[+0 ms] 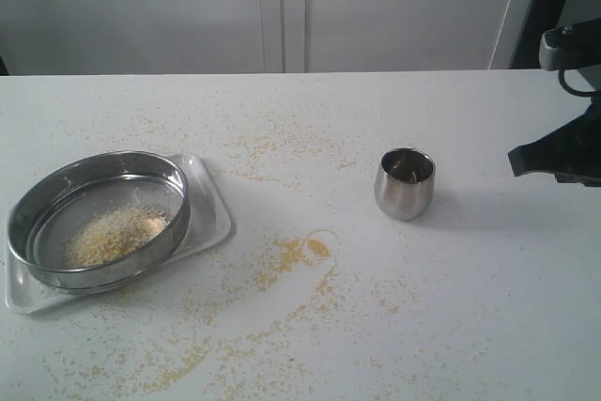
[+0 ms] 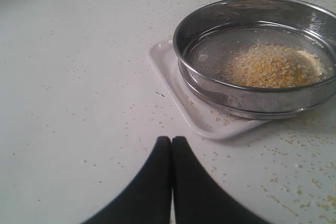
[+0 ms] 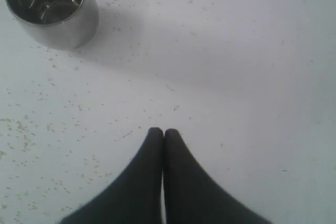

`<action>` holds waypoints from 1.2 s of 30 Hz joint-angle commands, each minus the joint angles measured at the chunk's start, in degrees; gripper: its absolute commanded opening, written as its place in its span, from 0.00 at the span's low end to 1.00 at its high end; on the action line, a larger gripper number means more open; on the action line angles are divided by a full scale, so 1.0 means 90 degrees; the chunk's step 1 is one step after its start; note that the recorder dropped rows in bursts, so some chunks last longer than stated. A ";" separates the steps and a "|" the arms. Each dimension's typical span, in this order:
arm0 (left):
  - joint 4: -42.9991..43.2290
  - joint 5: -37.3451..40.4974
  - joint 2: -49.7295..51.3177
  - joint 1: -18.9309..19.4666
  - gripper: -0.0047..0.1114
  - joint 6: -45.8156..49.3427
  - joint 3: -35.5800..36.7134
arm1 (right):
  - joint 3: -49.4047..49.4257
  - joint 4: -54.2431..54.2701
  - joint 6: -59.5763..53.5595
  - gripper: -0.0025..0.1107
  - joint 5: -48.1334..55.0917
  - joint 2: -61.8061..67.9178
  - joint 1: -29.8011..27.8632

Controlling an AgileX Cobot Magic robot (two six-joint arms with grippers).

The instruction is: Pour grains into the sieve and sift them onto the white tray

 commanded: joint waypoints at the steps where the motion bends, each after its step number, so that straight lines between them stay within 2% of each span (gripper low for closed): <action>1: -0.0067 0.0002 -0.0024 0.0000 0.05 0.0000 0.0032 | -0.0267 0.0094 0.0149 0.02 0.0342 0.0204 -0.0205; 13: -0.0067 0.0002 -0.0024 0.0000 0.05 0.0000 0.0032 | -0.0349 0.0188 0.0199 0.02 0.0680 0.0492 -0.0993; 18: -0.0067 0.0002 -0.0024 0.0000 0.05 0.0000 0.0032 | -0.0262 0.0303 0.0199 0.02 0.0574 0.0384 -0.0993; 24: -0.0067 0.0002 -0.0024 0.0000 0.05 0.0000 0.0032 | 0.0095 0.0352 0.0000 0.02 -0.0133 0.0020 -0.0993; 32: -0.0067 0.0002 -0.0024 0.0000 0.05 0.0000 0.0032 | 0.0934 0.0827 -0.0310 0.02 -0.1472 -0.0793 -0.0461; 36: -0.0067 0.0002 -0.0024 0.0000 0.05 0.0000 0.0032 | 0.1149 0.0828 -0.0888 0.02 -0.1681 -0.1049 -0.0239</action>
